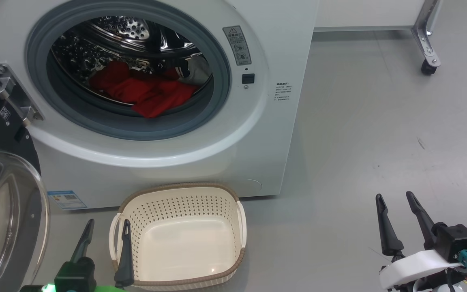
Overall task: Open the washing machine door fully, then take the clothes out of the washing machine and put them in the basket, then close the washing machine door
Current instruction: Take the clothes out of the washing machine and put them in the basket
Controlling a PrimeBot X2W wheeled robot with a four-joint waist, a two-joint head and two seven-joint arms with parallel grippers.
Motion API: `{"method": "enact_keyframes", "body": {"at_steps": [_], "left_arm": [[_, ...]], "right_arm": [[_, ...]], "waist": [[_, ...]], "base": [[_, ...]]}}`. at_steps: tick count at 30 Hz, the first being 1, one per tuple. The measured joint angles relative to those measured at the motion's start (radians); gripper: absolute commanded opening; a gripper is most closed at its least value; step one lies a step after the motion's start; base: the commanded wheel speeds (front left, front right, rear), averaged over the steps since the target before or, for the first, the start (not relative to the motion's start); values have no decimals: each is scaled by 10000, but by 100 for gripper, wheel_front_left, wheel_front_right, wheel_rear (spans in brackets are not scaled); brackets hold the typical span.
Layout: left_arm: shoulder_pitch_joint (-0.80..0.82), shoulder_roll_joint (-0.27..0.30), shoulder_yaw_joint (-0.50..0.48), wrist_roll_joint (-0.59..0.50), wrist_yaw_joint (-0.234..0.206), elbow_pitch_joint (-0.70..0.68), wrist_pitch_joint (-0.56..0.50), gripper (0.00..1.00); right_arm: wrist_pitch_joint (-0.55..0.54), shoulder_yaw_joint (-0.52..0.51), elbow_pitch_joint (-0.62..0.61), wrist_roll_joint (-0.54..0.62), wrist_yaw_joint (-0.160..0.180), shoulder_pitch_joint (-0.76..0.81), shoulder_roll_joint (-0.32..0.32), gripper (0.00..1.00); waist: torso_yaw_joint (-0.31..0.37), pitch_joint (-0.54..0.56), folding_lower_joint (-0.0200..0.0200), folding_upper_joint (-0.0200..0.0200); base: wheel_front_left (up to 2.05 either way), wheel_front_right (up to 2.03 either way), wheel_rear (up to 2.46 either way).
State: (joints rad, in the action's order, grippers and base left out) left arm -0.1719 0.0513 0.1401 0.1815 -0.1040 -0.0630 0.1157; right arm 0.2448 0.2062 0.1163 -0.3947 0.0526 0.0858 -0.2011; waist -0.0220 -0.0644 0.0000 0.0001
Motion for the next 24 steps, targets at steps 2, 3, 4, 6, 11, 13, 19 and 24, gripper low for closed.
{"method": "enact_keyframes", "body": {"at_steps": [2, 3, 4, 6, 11, 13, 19, 24], "left_arm": [[0, 0, 2, 0, 0, 0, 0, 100], [0, 0, 2, 0, 0, 0, 0, 100], [0, 0, 2, 0, 0, 0, 0, 100], [0, 0, 4, 0, -6, 0, 0, 100], [0, 0, 4, 0, -17, 0, 0, 100], [1, 0, 2, 0, -23, 0, 0, 100], [5, 0, 4, 0, -50, 8, 0, 100], [47, 0, 82, 0, -50, 8, -4, 100]], "right_arm": [[0, 0, 0, 0, 0, 0, 0, 100], [0, 0, 0, 0, 0, 0, 0, 100], [0, 0, 0, 0, 0, 0, 2, 100], [0, 0, 0, 0, 0, 0, 4, 100], [0, 0, 2, 0, 0, 0, 12, 100], [0, 0, 2, 0, 0, 0, 15, 100], [0, -2, 8, 0, -2, 0, 17, 100], [0, 0, -33, 0, -73, -10, 19, 100]], "waist": [[2, -1, 0, 0], [4, -4, 0, 0], [6, -8, 0, 0], [10, -20, 0, 0], [18, -51, 0, 0], [20, -58, 0, 0], [21, -75, 0, 0], [34, -219, 0, 0]], "base": [[0, 0, 0], [0, 0, 0], [0, 0, 0], [0, 0, 0], [0, 0, 0], [0, 0, 0], [0, 0, 0], [0, 0, 0]]}}
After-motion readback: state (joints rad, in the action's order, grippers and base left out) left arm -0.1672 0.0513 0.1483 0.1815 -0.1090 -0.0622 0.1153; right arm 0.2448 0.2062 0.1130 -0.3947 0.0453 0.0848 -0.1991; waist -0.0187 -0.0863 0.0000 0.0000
